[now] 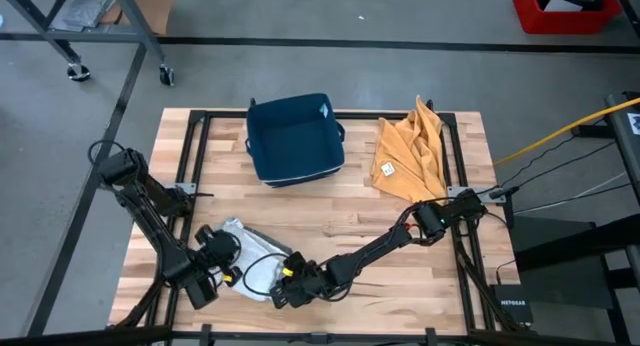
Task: Fold towel
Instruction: Stack the folded white patterned towel on top of the folded gray patterned towel
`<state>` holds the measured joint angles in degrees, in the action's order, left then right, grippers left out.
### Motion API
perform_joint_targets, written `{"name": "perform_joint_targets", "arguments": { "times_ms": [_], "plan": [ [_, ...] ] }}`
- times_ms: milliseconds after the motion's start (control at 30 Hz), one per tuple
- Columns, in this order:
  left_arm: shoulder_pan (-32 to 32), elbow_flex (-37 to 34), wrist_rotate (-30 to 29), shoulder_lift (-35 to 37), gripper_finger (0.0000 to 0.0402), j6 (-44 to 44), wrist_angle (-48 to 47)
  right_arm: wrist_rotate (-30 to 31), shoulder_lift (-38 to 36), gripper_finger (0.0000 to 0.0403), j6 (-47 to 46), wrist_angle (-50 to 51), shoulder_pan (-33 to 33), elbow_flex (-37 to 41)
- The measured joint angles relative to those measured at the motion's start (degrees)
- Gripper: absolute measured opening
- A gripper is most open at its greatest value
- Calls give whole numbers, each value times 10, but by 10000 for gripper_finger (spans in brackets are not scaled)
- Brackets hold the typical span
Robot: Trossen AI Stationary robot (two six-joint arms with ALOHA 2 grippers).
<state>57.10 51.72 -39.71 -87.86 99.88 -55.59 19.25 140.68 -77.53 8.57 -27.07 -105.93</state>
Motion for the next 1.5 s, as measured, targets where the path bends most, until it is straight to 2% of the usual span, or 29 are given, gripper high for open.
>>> {"name": "perform_joint_targets", "arguments": {
  "times_ms": [133, 267, 533, 600, 733, 900, 1200, 1333, 1500],
  "plan": [
    [6, 23, -7, 55, 2, 1, -35, 20, -14, 7, 30, -31, -3, 0],
    [17, 37, 21, 94, 3, -30, -37, 27, -24, 3, 45, -31, -3, -1],
    [30, 37, 114, 106, 3, 6, -144, 26, -23, 6, 44, -24, -3, 0],
    [33, 34, 119, 106, 3, 24, -162, 26, -23, 4, 44, -31, -3, 0],
    [35, 15, 121, 102, 3, 47, -145, 26, -23, 5, 44, -40, -3, 0],
    [35, -25, 121, 101, 3, 52, -91, 26, -23, 6, 58, -104, -3, 0],
    [20, -120, 119, 101, 3, 92, -92, 6, -23, 5, 107, -216, -3, -1],
    [11, -162, 119, 101, 3, 93, -39, 10, -23, 5, 118, -239, -7, -1],
    [2, -180, 93, 103, 3, 97, -9, 20, -26, 5, 148, -256, -7, -1]
  ]
}}
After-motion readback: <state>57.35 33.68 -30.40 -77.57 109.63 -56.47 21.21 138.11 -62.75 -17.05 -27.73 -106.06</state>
